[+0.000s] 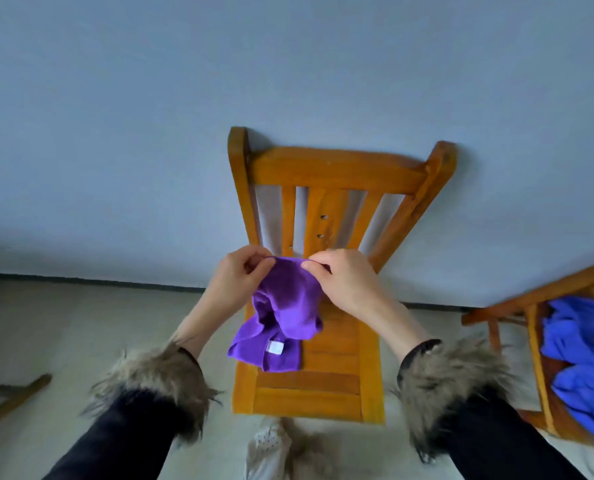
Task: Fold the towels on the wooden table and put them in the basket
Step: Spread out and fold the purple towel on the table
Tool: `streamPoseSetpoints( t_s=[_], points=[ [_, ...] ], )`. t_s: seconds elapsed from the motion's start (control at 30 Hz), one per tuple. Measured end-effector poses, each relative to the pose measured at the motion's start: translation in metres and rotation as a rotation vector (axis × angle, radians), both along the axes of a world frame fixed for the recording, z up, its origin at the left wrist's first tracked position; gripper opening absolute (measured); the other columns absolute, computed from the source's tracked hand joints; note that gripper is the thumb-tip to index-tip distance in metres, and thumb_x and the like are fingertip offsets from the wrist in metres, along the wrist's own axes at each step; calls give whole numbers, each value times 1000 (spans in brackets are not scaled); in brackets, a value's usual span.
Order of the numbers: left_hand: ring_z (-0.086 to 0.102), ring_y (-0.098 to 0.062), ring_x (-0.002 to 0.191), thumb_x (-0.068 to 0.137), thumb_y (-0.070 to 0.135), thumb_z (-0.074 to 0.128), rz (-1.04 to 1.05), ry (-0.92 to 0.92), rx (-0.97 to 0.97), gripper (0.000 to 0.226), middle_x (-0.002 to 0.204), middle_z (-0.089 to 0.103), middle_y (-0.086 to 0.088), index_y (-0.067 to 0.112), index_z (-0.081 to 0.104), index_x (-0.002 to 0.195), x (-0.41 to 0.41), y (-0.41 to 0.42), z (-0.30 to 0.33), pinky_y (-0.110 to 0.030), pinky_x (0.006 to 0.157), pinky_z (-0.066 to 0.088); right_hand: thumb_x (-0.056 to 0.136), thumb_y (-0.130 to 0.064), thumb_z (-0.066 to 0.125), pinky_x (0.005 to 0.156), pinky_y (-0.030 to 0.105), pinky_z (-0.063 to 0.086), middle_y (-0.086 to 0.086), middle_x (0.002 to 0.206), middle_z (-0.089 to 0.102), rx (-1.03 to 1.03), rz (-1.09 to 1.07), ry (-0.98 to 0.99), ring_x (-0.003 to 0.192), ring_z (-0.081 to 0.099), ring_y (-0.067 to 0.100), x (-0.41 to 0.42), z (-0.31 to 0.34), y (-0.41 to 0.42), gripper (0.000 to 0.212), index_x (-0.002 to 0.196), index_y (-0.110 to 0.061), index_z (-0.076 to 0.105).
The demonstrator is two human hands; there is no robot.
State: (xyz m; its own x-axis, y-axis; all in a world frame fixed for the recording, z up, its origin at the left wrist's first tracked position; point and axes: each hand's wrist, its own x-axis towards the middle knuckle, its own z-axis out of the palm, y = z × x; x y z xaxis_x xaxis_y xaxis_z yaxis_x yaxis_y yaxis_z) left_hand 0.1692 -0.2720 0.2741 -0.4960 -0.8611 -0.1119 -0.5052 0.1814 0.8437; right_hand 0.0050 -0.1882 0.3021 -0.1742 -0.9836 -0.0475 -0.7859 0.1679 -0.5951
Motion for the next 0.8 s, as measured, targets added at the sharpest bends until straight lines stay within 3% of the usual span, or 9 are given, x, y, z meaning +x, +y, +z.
streamPoseSetpoints(
  t_s=[0.13,0.3,0.37,0.43,0.53,0.67,0.8],
  points=[
    [44,-4,55,87,16,61,78,38,-189,22,59,51,4,33,58,74,31,4,99,-14,55,35,95,-30,47,70,34,46,5,85,70,-172,72,17,81,61,21,14,89,-16,31,87,-11,70],
    [44,-7,56,89,25,59,206,45,-295,15,66,58,-6,29,60,75,95,36,183,-17,57,37,95,-30,47,79,37,49,2,87,71,-328,233,60,85,61,21,63,185,-30,32,87,-11,70],
    [52,-18,65,90,24,58,263,47,-280,14,75,65,-13,26,62,76,131,53,195,-31,67,45,95,-31,46,79,37,49,1,88,71,-370,301,79,86,60,21,96,209,-33,31,86,-13,70],
    [56,-19,69,90,22,58,338,79,-242,17,79,67,-15,25,64,75,175,72,198,-41,71,47,95,-30,47,81,36,48,-1,94,71,-404,383,74,90,60,20,138,228,-34,29,90,-16,72],
    [56,-11,67,88,25,62,490,134,-227,20,72,65,-6,28,65,69,246,102,201,-34,67,46,95,-29,47,82,33,47,-1,97,70,-438,522,69,92,59,18,207,246,-31,27,94,-17,72],
    [53,-11,67,87,22,63,676,105,-267,18,74,63,-11,26,64,70,343,136,209,-28,65,44,95,-29,48,74,32,45,2,86,63,-473,650,57,86,57,20,303,259,-31,29,89,-13,71],
    [56,-17,70,86,18,64,823,58,-291,15,77,65,-15,23,65,72,443,164,212,-38,69,48,93,-26,53,73,26,38,2,89,54,-522,768,-22,85,48,12,409,267,-32,21,99,-21,73]
  ],
)
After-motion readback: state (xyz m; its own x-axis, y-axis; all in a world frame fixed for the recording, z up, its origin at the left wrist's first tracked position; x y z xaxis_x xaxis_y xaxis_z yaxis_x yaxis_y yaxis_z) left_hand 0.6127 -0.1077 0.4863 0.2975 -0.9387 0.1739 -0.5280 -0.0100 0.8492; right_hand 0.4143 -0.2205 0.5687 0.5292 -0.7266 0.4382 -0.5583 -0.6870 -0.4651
